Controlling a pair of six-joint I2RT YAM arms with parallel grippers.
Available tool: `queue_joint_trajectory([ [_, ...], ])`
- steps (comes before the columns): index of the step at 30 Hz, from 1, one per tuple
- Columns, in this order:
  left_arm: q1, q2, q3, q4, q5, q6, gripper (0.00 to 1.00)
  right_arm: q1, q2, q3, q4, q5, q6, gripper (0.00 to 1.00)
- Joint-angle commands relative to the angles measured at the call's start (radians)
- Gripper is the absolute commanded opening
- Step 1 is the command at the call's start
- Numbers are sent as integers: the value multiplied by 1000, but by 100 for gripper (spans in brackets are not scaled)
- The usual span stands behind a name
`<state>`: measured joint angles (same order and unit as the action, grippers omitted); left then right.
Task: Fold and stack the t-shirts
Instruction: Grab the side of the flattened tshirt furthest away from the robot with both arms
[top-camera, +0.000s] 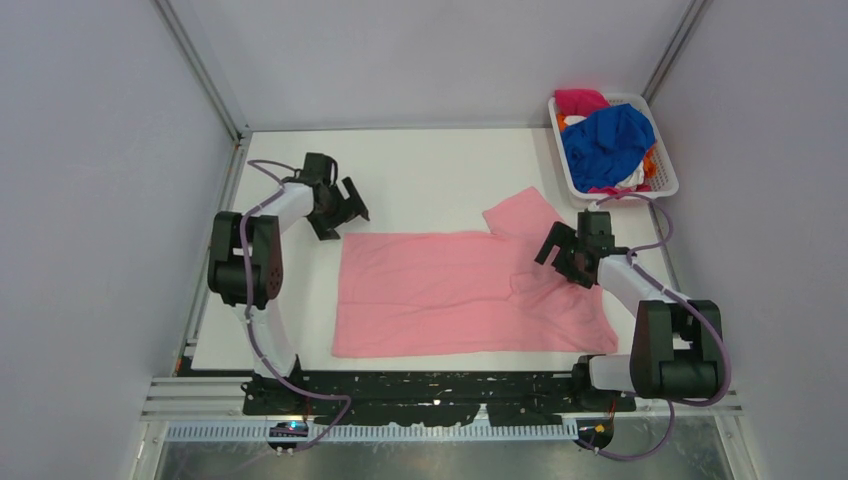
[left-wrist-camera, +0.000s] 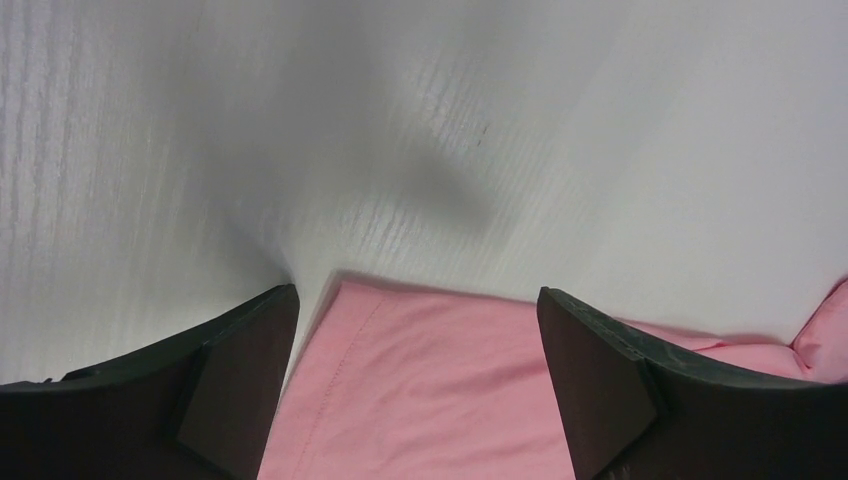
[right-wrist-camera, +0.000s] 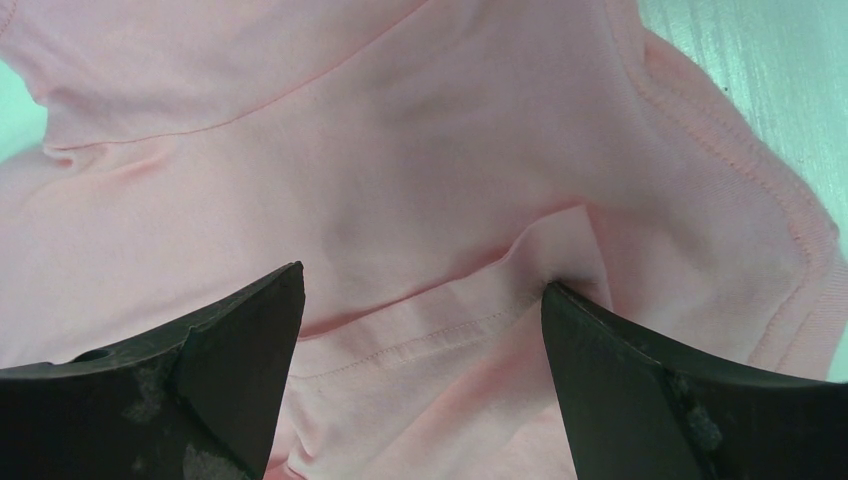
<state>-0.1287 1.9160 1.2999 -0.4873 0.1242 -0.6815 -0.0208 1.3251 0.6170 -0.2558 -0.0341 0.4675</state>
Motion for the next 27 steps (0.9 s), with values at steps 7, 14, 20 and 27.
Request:
queue_joint_trajectory([
  [7, -56, 53, 60, -77, 2, -12, 81, -8, -61, -20, -3, -35, -26, 95],
  [14, -72, 58, 71, -108, -24, -15, 51, -9, -94, -30, 8, -51, -28, 95],
  [20, -72, 62, 82, -152, -72, -1, 17, -8, -119, -35, 8, -46, -29, 95],
  [27, -74, 34, 88, -147, -80, 44, 0, -8, -140, -15, -4, -37, -35, 95],
])
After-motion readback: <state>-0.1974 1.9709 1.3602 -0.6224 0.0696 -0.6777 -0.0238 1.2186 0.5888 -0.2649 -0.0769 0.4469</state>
